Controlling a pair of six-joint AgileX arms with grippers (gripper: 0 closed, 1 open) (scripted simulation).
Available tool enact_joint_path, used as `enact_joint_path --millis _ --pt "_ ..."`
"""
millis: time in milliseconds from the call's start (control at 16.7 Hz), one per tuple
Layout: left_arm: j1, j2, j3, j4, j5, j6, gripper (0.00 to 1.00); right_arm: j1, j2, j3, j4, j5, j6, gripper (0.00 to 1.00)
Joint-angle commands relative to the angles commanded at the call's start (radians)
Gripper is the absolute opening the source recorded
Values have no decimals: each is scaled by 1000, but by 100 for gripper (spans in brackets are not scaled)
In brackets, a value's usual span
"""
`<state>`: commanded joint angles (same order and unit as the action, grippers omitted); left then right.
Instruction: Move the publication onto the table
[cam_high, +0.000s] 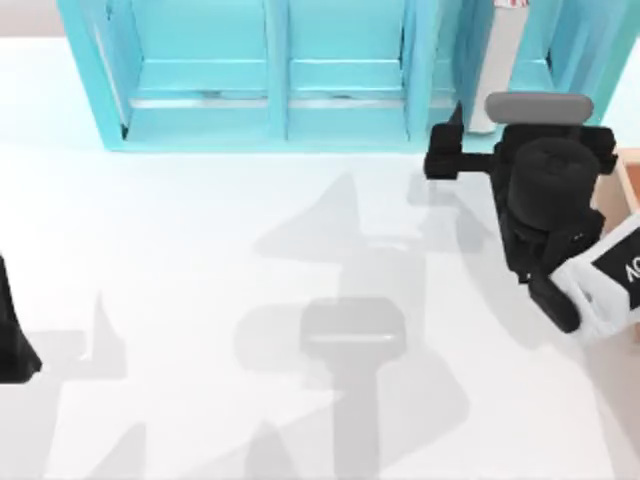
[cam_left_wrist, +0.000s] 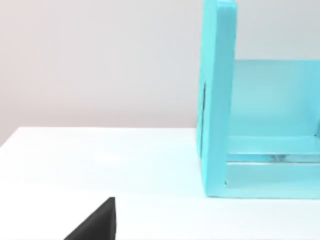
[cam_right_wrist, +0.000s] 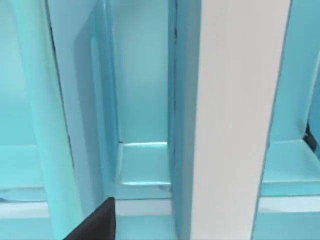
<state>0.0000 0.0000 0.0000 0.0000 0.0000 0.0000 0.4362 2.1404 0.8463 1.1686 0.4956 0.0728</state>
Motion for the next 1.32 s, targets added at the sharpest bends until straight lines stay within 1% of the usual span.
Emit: enact_joint_path --millis 180,600,960,1320 --pt "0 0 0 0 0 0 100 -20 53 94 -36 -21 -3 100" --pt "0 0 0 0 0 0 100 -90 215 396 -168 -88 -15 100" --pt "0 0 0 0 0 0 100 -100 232 428 -184 -97 -16 100" --pt "0 0 0 0 0 0 100 -100 232 428 -184 -97 -16 55"
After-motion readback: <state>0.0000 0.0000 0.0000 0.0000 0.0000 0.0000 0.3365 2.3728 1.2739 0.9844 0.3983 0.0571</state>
